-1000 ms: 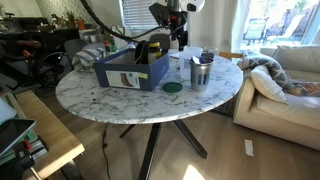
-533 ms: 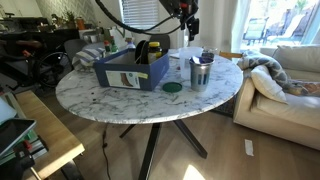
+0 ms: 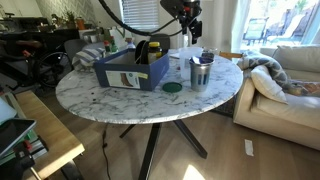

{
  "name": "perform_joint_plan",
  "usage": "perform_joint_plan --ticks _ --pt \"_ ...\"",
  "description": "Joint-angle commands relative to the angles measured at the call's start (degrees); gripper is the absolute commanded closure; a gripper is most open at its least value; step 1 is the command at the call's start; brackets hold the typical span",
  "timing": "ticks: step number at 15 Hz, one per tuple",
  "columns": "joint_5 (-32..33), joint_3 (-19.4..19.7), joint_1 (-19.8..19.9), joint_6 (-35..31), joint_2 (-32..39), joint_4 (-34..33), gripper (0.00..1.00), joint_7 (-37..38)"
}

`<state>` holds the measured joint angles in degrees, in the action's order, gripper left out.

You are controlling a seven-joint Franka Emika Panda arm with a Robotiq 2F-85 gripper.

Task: Put the transparent cup in the box

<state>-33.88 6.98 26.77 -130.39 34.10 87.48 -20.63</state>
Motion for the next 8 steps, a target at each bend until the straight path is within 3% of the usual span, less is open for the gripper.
perform_joint_plan --ticks 1,3,5,8 --pt "4.98 -0.69 -1.13 0.62 5.32 -3.55 0.00 3.40" --pt "6.71 -1.25 -1.37 -0.47 6.76 -3.71 0.00 4.70" --pt "7.97 -1.49 -1.39 0.02 8.00 -4.32 0.26 5.77" --pt "9.22 -1.62 -1.10 0.38 9.06 -5.34 0.50 6.66"
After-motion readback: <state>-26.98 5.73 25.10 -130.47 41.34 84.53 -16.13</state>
